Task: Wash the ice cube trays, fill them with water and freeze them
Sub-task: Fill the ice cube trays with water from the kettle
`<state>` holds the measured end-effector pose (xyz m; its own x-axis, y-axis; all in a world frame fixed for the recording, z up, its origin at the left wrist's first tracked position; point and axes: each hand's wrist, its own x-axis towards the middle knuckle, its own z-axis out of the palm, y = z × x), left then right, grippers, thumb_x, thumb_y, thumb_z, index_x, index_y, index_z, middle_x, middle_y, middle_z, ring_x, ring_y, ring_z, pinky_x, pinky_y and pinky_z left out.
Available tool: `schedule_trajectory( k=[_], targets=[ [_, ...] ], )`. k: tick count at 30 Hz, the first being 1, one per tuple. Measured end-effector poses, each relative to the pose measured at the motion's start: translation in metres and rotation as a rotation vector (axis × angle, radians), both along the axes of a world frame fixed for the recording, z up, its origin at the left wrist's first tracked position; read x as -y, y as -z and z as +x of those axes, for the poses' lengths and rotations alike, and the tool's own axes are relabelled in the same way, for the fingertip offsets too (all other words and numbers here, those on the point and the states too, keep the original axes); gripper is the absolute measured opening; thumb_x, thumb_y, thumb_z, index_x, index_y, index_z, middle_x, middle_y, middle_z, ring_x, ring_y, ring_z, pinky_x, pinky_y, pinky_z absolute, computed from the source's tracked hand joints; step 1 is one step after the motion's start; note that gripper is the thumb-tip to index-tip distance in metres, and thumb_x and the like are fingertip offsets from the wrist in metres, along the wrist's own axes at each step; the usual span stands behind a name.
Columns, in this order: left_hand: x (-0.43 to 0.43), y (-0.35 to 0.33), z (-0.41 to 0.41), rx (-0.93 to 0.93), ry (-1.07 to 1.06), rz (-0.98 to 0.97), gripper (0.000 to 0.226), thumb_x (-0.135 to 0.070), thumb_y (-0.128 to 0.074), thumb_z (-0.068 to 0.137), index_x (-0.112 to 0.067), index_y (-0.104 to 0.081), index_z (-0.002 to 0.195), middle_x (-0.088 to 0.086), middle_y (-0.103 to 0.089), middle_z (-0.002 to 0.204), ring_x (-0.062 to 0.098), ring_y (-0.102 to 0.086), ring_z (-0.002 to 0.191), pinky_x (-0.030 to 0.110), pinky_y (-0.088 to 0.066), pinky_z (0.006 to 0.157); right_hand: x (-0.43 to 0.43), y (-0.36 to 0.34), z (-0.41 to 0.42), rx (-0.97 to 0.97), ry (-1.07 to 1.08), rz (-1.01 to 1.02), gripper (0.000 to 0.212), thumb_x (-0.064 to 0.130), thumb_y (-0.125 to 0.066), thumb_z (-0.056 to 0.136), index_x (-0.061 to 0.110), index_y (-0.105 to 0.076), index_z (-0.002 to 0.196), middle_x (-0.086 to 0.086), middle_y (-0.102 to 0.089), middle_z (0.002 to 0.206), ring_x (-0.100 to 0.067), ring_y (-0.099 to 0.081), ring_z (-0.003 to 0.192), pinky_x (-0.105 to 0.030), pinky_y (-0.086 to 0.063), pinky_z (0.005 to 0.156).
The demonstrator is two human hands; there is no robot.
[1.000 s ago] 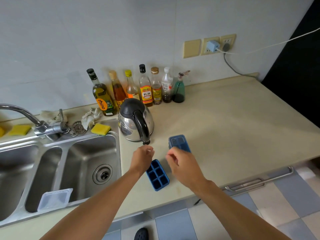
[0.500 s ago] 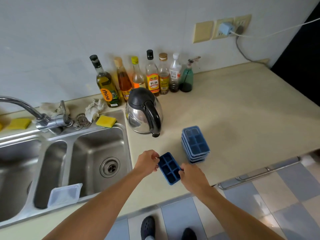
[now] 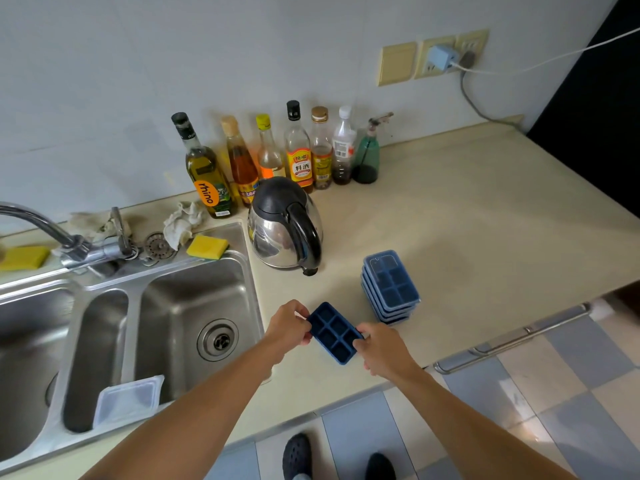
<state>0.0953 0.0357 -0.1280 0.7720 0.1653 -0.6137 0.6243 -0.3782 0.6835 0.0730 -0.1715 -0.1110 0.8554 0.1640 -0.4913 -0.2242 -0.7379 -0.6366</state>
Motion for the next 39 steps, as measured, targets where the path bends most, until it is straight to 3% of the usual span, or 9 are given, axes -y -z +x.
schedule_trajectory(
  k=[4, 8, 11, 13, 16, 22, 26, 32, 39],
  targets=[
    [0.000, -0.001, 0.000, 0.005, -0.033, -0.020, 0.016, 0.002, -0.056, 0.091, -0.011, -0.059, 0.098, 0.014, -0.071, 0.080, 0.020, -0.063, 0.060, 0.031, -0.058, 0.066, 0.003, -0.009, 0.002, -0.034, 0.008, 0.031, 0.029, 0.012, -0.052, 0.100, 0.003, -0.063, 0.126, -0.014, -0.068, 0.092, -0.021, -0.059, 0.068, -0.039, -0.057, 0.062],
    [0.006, -0.003, -0.004, -0.004, -0.084, -0.053, 0.013, 0.000, -0.057, 0.093, -0.010, -0.061, 0.101, 0.015, -0.073, 0.083, 0.022, -0.065, 0.063, 0.038, -0.061, 0.076, 0.003, -0.008, 0.003, -0.021, 0.083, 0.050, 0.027, 0.004, -0.050, 0.098, 0.007, -0.067, 0.118, -0.011, -0.067, 0.083, -0.020, -0.059, 0.062, -0.037, -0.057, 0.059],
    [0.009, -0.006, -0.008, -0.012, -0.123, -0.075, 0.014, -0.001, -0.057, 0.094, -0.011, -0.060, 0.103, 0.014, -0.072, 0.093, 0.021, -0.067, 0.071, 0.033, -0.062, 0.068, -0.002, -0.005, 0.000, -0.002, 0.138, 0.061, 0.021, -0.001, -0.051, 0.094, 0.004, -0.064, 0.109, -0.016, -0.069, 0.091, -0.023, -0.061, 0.071, -0.043, -0.058, 0.066],
    [0.009, -0.009, -0.010, -0.011, -0.134, -0.095, 0.015, -0.002, -0.057, 0.095, -0.012, -0.059, 0.105, 0.014, -0.071, 0.098, 0.021, -0.068, 0.075, 0.030, -0.060, 0.064, -0.005, -0.004, -0.002, 0.006, 0.153, 0.077, 0.013, 0.000, -0.053, 0.092, 0.008, -0.059, 0.099, -0.011, -0.065, 0.087, -0.023, -0.059, 0.072, -0.037, -0.054, 0.062],
    [0.009, -0.012, -0.011, -0.001, -0.184, -0.141, 0.018, 0.002, -0.053, 0.094, -0.010, -0.058, 0.106, 0.016, -0.072, 0.098, 0.024, -0.069, 0.075, 0.036, -0.063, 0.071, -0.005, -0.004, 0.000, -0.022, 0.164, 0.118, 0.010, 0.002, -0.054, 0.090, 0.011, -0.057, 0.091, -0.009, -0.062, 0.082, -0.024, -0.058, 0.071, -0.037, -0.053, 0.063],
    [0.011, -0.008, -0.016, 0.011, -0.254, -0.132, 0.017, 0.003, -0.054, 0.095, -0.006, -0.058, 0.108, 0.018, -0.072, 0.088, 0.025, -0.066, 0.068, 0.042, -0.063, 0.081, -0.004, -0.015, -0.001, -0.219, 0.390, 0.439, 0.025, -0.007, -0.056, 0.094, 0.017, -0.062, 0.093, -0.020, -0.070, 0.100, -0.023, -0.062, 0.066, -0.035, -0.059, 0.066],
    [0.012, -0.012, -0.020, 0.025, -0.273, -0.175, 0.020, 0.001, -0.054, 0.096, -0.007, -0.058, 0.114, 0.018, -0.073, 0.099, 0.025, -0.071, 0.077, 0.036, -0.063, 0.078, -0.004, -0.021, -0.001, -0.381, 0.508, 0.643, 0.019, -0.004, -0.054, 0.100, 0.004, -0.066, 0.113, -0.025, -0.068, 0.114, -0.029, -0.066, 0.084, -0.034, -0.058, 0.070],
    [0.015, -0.020, -0.024, 0.028, -0.335, -0.247, 0.018, 0.001, -0.054, 0.097, -0.008, -0.060, 0.112, 0.018, -0.073, 0.100, 0.029, -0.075, 0.090, 0.038, -0.063, 0.082, 0.000, -0.023, -0.002, -0.402, 0.485, 0.599, 0.017, 0.006, -0.058, 0.100, 0.012, -0.066, 0.114, -0.020, -0.067, 0.117, -0.031, -0.063, 0.100, -0.037, -0.058, 0.076],
    [0.013, -0.029, -0.027, 0.098, -0.309, -0.258, 0.009, -0.008, -0.056, 0.100, -0.005, -0.058, 0.108, 0.016, -0.072, 0.101, 0.028, -0.076, 0.084, 0.038, -0.064, 0.072, -0.011, -0.034, -0.007, -0.181, 0.417, 0.467, 0.012, 0.011, -0.060, 0.096, 0.011, -0.064, 0.107, -0.014, -0.068, 0.107, -0.023, -0.065, 0.090, -0.035, -0.060, 0.074]
  ],
)
